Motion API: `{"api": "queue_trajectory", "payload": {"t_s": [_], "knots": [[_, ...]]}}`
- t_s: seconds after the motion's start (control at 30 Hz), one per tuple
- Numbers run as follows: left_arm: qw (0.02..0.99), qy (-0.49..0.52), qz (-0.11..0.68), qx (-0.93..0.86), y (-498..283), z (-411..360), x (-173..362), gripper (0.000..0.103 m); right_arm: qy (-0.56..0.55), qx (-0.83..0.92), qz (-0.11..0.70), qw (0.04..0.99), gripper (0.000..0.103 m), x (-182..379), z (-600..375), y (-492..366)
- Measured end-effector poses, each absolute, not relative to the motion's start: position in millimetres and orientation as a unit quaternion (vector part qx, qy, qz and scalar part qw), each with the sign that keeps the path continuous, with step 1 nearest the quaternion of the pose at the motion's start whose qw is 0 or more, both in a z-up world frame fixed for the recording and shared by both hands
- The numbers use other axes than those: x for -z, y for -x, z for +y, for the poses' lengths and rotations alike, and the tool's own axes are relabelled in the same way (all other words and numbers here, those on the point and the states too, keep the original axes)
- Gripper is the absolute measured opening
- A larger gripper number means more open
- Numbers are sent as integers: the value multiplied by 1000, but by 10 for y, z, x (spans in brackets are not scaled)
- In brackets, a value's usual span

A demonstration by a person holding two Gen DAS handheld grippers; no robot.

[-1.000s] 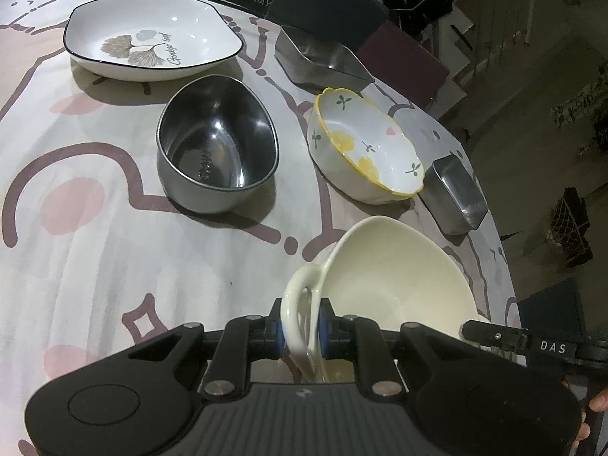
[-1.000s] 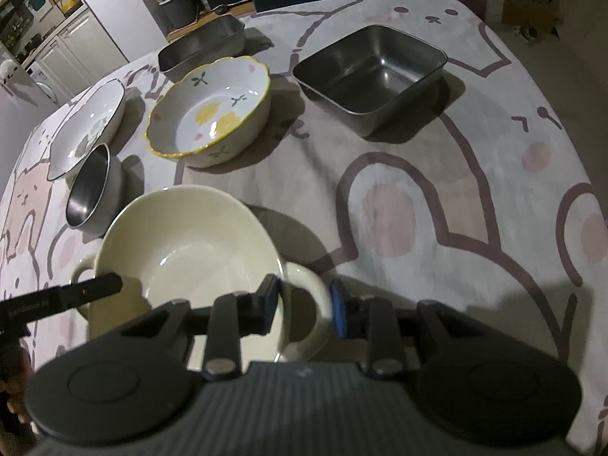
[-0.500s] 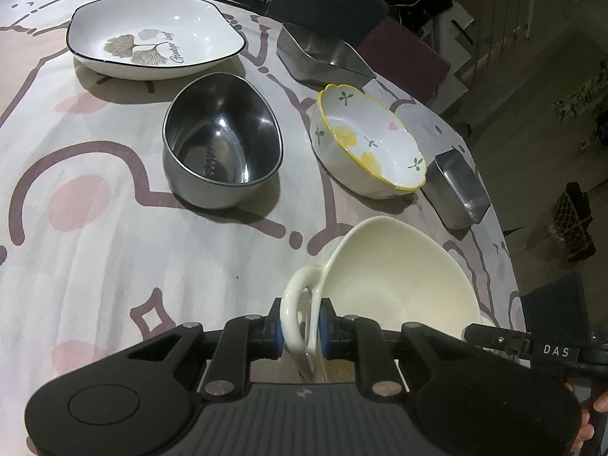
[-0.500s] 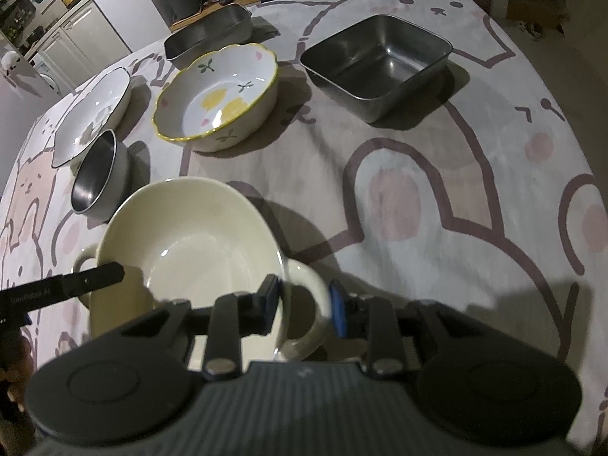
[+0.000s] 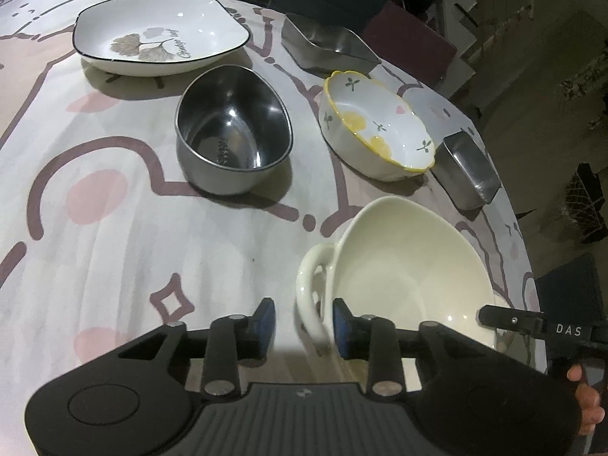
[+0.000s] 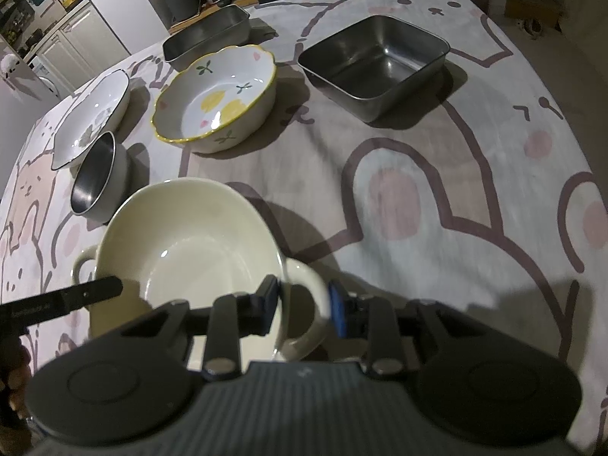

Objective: Organize plates and bowls
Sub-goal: 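Lower the cream bowl onto the cloth and open both grippers, then move both tools to the white ginkgo-leaf plate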

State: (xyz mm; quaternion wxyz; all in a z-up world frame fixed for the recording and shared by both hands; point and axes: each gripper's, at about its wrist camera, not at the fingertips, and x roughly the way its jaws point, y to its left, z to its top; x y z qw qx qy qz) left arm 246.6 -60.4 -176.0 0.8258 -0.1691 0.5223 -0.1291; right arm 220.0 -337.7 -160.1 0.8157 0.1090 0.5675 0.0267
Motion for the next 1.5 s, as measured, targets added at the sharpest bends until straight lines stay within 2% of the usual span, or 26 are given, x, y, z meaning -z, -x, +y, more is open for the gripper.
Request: {"api": "queue_trajectory", "payload": {"t_s": [0.1,0.2,0.3,0.37,0.57,0.73,0.8,0.93,1.2,1.5], "knots": [[826,162,524,129,-2446,-611,1748,40,-107,-25,569,815,38,1596,-3378,-2181],[826,160,525,130,-2436,-604,1743,49,-105,-23,572,813,45,1599,-3388,-2156],[828,156,523,129,-2429,-609,1721,62,-108,-20,571,813,50,1590,-3414,-2129],[831,153,520,127,-2418,-624,1700,76,-110,-18,569,815,54,1572,-3429,-2116],[838,141,513,123,-2371,-666,1624,92,-113,-18,557,823,64,1491,-3432,-2045],[843,124,510,122,-2327,-696,1580,99,-113,-18,550,827,76,1440,-3451,-1974],[843,122,509,123,-2308,-702,1561,100,-115,-21,546,829,89,1416,-3459,-1938],[849,108,502,124,-2260,-716,1506,103,-108,-27,536,837,103,1368,-3443,-1859],[859,94,485,134,-2093,-698,1293,103,-89,-31,503,859,103,1176,-3365,-1689],[895,85,422,118,-2009,-446,750,103,-78,-63,435,895,103,784,-3124,-1644]]}}
